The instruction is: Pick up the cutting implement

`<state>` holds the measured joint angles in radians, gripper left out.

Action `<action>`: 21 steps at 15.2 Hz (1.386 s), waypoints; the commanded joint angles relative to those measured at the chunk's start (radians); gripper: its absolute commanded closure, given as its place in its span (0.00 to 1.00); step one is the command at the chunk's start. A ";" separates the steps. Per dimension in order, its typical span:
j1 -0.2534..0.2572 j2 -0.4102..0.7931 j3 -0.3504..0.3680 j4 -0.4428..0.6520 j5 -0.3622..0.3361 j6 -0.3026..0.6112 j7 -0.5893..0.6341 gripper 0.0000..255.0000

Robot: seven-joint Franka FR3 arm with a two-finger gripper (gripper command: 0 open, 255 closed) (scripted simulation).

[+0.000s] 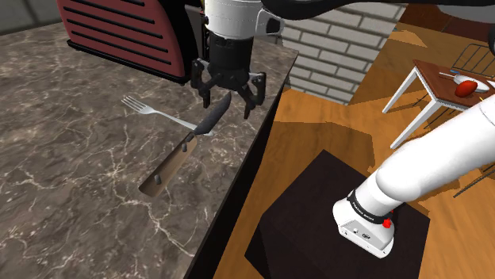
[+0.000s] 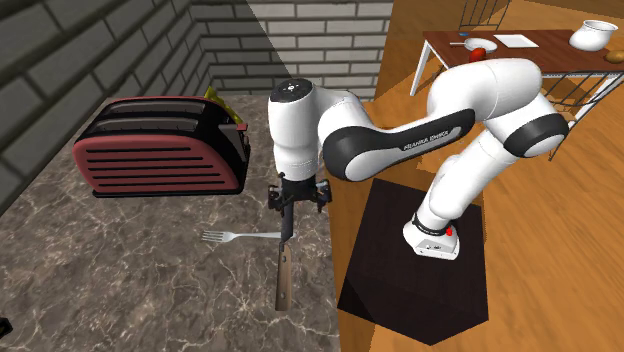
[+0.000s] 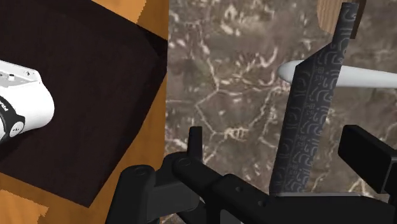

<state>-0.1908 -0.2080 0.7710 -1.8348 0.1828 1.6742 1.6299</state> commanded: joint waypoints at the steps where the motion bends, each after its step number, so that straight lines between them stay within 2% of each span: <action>1: -0.010 0.092 0.060 0.068 -0.063 0.020 0.130 0.00; 2: -0.009 0.148 0.087 0.113 -0.107 0.021 0.195 0.00; 3: -0.004 0.165 0.090 0.127 -0.121 0.021 0.214 0.00; 10: -0.001 0.156 0.086 0.017 -0.112 0.124 0.205 0.00; 12: -0.001 0.156 0.086 0.017 -0.112 0.124 0.205 0.00; 13: -0.002 0.155 0.085 0.017 -0.112 0.123 0.202 1.00; 21: -0.002 0.156 0.085 0.023 -0.113 0.118 0.203 1.00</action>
<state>-0.1933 -0.0535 0.8555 -1.8059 0.0692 1.7951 1.8332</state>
